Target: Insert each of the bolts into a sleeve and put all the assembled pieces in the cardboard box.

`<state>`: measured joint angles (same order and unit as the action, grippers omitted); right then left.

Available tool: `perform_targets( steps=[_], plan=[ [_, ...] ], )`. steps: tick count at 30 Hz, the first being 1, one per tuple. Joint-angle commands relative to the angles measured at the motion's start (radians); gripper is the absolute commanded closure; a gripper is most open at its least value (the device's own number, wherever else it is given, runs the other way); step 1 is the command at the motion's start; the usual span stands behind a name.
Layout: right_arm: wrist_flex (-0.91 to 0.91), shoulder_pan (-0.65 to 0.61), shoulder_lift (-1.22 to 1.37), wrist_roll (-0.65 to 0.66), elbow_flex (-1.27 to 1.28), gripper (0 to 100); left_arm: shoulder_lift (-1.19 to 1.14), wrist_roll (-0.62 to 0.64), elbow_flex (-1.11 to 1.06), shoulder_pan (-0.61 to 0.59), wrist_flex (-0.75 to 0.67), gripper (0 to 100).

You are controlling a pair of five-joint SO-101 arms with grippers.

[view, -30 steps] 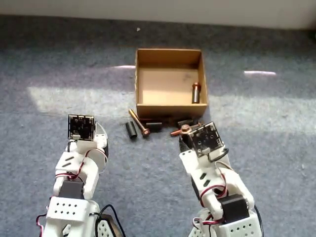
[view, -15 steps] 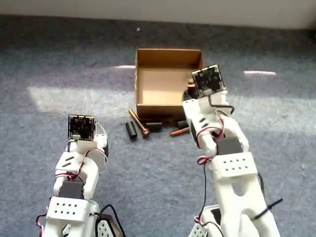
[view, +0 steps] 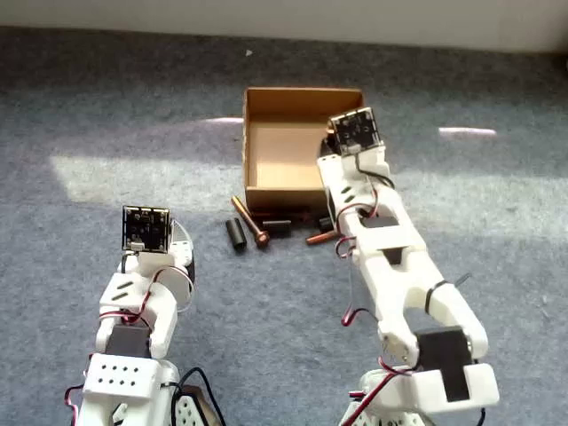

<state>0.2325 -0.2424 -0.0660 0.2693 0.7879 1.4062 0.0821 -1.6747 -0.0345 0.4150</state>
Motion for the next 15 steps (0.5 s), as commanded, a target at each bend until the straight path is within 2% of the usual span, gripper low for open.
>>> perform_targets(
  steps=[1,7,11,15],
  plan=[
    [0.039,0.015,0.047,-0.014,-0.091,99.3,0.001,-0.017,-0.031,-0.008,0.005,99],
    [0.021,0.016,0.133,-0.014,-0.087,99.3,0.001,-0.017,-0.031,-0.008,0.003,99],
    [-0.128,0.018,0.139,-0.014,-0.094,99.3,0.001,-0.017,-0.031,-0.007,0.003,99],
    [-0.193,0.016,0.139,-0.014,-0.094,99.2,0.001,-0.018,-0.031,0.015,0.005,99]
  ],
)
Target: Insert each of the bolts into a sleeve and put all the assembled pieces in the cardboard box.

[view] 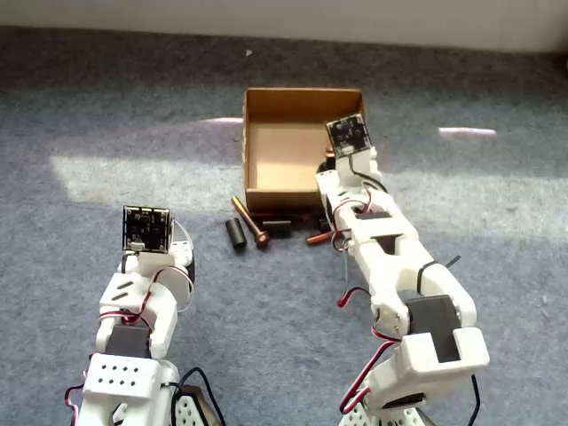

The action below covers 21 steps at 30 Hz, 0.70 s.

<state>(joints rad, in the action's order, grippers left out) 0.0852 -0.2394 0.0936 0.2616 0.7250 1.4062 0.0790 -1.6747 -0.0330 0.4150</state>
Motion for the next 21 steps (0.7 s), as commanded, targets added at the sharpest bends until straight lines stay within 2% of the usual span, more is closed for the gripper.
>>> perform_targets(
  steps=[1,4,8,12,21],
  plan=[
    [-0.048,0.013,-0.021,-0.006,-0.031,99.1,0.001,-0.015,-0.031,0.013,0.005,99],
    [-0.048,0.015,-0.021,-0.006,-0.031,96.4,-0.001,-0.015,-0.031,0.015,0.005,99],
    [-0.05,0.015,-0.021,-0.008,-0.031,86.1,-0.001,-0.015,-0.031,0.015,0.005,99],
    [-0.108,0.024,-0.036,-0.008,-0.047,85.5,-0.001,-0.015,-0.031,0.015,0.005,99],
    [-0.512,0.016,-0.386,-0.009,-0.07,85.6,-0.001,-0.015,-0.031,0.016,0.005,99]
  ],
)
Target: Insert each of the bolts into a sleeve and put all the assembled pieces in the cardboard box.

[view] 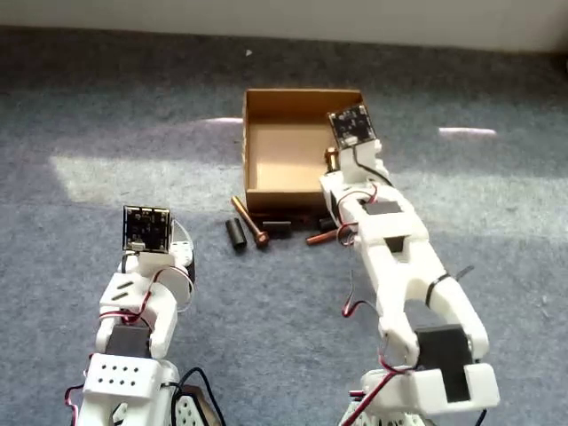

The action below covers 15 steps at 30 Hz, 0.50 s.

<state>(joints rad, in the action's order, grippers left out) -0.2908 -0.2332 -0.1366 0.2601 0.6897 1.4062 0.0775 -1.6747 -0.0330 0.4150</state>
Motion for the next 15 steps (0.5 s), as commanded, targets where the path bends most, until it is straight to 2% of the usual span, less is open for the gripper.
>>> perform_targets(
  steps=[1,4,8,12,15],
  plan=[
    [-0.182,0.002,-0.196,-0.018,-0.035,85.6,-0.001,-0.014,-0.031,0.015,0.005,99],
    [-0.309,-0.021,-0.292,-0.086,-0.035,85.6,0.008,-0.014,-0.031,0.01,0.005,99],
    [-0.432,-0.111,-0.364,-0.104,-0.035,85.6,0.008,-0.014,-0.031,-0.033,-0.003,99],
    [-0.475,-0.228,-0.372,-0.107,-0.036,85.6,0.008,-0.014,-0.031,-0.122,-0.049,99],
    [-0.473,-0.325,-0.346,-0.181,-0.038,85.6,0.008,-0.014,-0.031,-0.159,-0.071,99]
  ],
)
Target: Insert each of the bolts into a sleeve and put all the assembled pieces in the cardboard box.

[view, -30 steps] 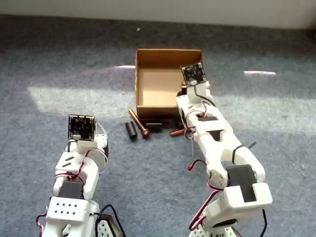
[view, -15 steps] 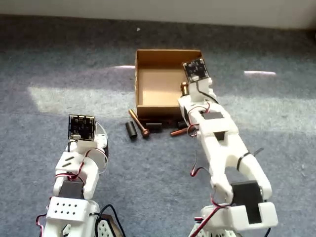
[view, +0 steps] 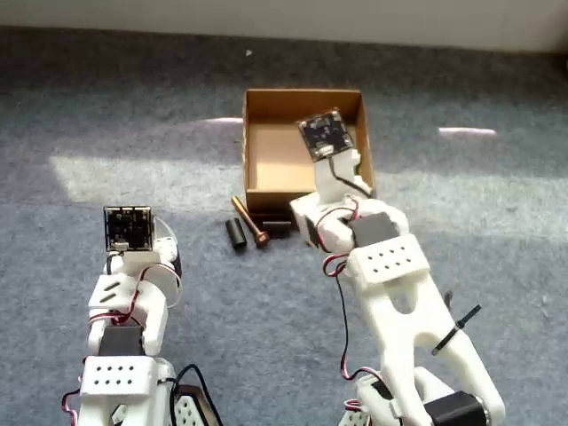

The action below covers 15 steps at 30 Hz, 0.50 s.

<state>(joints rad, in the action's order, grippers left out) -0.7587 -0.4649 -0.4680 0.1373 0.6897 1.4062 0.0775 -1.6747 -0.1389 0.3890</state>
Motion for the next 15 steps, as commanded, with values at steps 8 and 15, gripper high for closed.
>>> perform_targets(
  steps=[8,15],
  plan=[
    [-0.056,-0.248,0.269,-0.081,-0.254,85.7,0.008,-0.012,-0.031,-0.059,-0.048,99],
    [-0.288,-0.274,0.522,-0.081,-0.593,85.7,0.008,-0.012,-0.031,-0.059,-0.048,99]
  ],
)
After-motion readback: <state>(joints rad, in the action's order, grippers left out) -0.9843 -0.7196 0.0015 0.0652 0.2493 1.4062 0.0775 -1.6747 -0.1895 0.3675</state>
